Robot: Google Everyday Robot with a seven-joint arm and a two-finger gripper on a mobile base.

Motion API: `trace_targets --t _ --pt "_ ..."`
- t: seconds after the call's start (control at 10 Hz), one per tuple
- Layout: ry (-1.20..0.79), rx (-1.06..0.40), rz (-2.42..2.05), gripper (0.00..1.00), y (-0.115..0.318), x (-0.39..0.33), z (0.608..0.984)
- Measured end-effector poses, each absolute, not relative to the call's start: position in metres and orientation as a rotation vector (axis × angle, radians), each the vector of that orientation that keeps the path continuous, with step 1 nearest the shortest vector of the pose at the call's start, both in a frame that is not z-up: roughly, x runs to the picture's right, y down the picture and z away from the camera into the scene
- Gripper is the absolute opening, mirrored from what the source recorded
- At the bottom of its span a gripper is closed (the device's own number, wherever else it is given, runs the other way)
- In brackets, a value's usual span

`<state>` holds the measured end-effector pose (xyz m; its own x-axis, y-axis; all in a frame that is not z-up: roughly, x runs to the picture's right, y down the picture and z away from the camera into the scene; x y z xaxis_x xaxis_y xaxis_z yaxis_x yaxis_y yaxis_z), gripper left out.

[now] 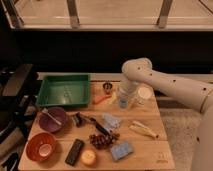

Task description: Place towel in red bowl

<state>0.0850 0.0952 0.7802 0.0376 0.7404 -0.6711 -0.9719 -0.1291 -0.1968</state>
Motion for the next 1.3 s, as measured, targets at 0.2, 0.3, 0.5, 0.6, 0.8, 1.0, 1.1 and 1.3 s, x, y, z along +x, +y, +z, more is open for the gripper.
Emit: trace_targets --t 0.2,0.3,0.5,0.6,0.8,1.0,1.1,1.3 --pt "0.425 -0.797 1.521 0.67 0.112 0.081 0.788" --pt "0.427 -0.797 1.522 0.67 0.113 0.082 0.788" --pt "0.428 -0.797 1.519 0.67 0.113 0.081 0.788" --pt "0.428 -0.791 1.515 0.67 0.112 0.081 0.788" --pt "0.466 -0.72 1.475 0.67 0.114 0.074 0.791" --pt "0.499 -0.707 1.466 0.67 0.124 0.071 0.806" --pt "0.524 -0.72 1.466 0.67 0.133 0.073 0.815" --pt "0.55 -0.746 1.46 0.67 0.144 0.069 0.826"
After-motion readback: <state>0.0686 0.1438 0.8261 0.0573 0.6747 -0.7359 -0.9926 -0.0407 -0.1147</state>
